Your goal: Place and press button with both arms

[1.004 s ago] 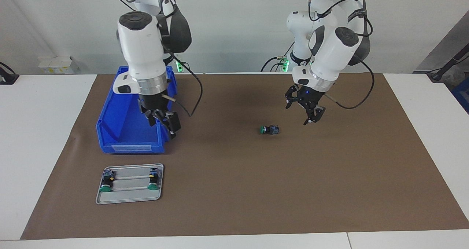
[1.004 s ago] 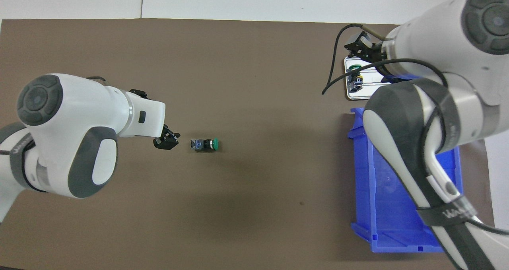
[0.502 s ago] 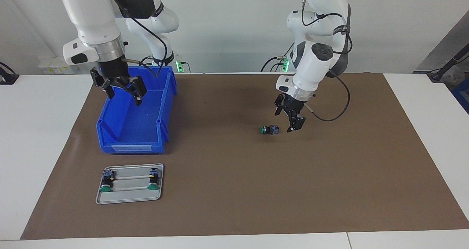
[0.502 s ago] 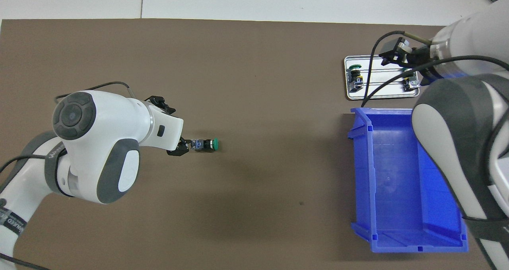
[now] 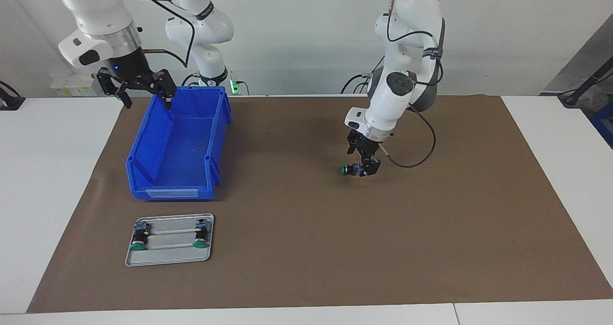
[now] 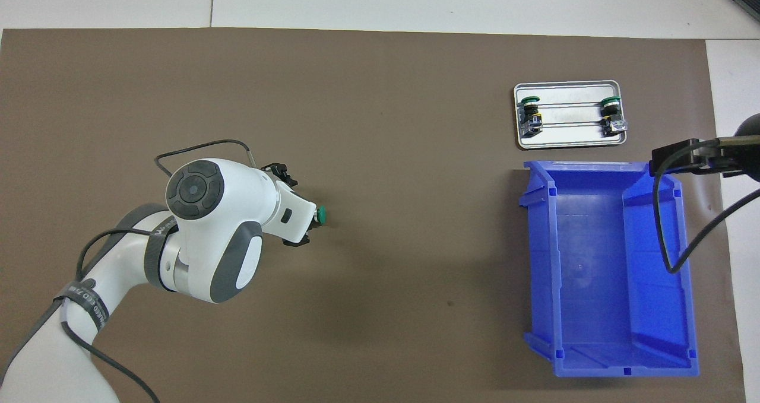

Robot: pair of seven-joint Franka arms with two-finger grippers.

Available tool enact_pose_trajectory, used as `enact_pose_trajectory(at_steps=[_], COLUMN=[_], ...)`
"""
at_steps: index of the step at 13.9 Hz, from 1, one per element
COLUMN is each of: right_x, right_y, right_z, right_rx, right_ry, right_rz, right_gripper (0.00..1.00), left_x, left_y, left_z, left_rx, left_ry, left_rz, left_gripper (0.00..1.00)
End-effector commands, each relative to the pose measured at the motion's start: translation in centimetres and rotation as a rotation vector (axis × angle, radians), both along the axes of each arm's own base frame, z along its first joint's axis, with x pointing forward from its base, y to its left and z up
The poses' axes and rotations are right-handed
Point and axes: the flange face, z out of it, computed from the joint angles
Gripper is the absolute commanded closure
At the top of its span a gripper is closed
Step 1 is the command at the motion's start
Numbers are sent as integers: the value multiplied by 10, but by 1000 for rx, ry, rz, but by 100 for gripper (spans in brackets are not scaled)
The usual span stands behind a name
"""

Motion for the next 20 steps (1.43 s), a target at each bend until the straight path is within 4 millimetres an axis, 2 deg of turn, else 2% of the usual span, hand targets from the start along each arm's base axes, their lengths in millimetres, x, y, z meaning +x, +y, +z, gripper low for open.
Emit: enact_pose_trajectory(at_steps=[1, 5, 6, 8, 9, 12, 15, 18, 20], right_x=[-10, -8, -9, -12, -13, -13, -15, -16, -15], right_y=[-5, -7, -11, -40, -41, -36, -31, -18, -17], right_z=[-7, -5, -6, -9, -10, -15, -14, -14, -13], right_rx=[22, 47, 35, 33, 33, -15, -14, 1, 6], right_ry=[3, 22, 28, 35, 35, 40, 38, 43, 37], right_rz=[12, 30, 59, 76, 82, 96, 61, 59, 27], right_gripper=[0, 0, 0, 0, 0, 0, 0, 0, 0], left_x=[-8, -17, -21, -24, -25, -29, -31, -30, -31], left_y=[-6, -18, -22, -20, -20, -21, -26, -26, -26], left_z=[-5, -28, -35, -45, -50, -61, -64, -64, -67], left_rx=[-2, 14, 22, 21, 22, 29, 26, 23, 27], left_ry=[-3, 29, 41, 29, 27, 35, 23, 17, 21], left_rz=[-22, -45, -54, -51, -51, -54, -62, -59, -62], left_gripper=[0, 0, 0, 0, 0, 0, 1, 5, 14])
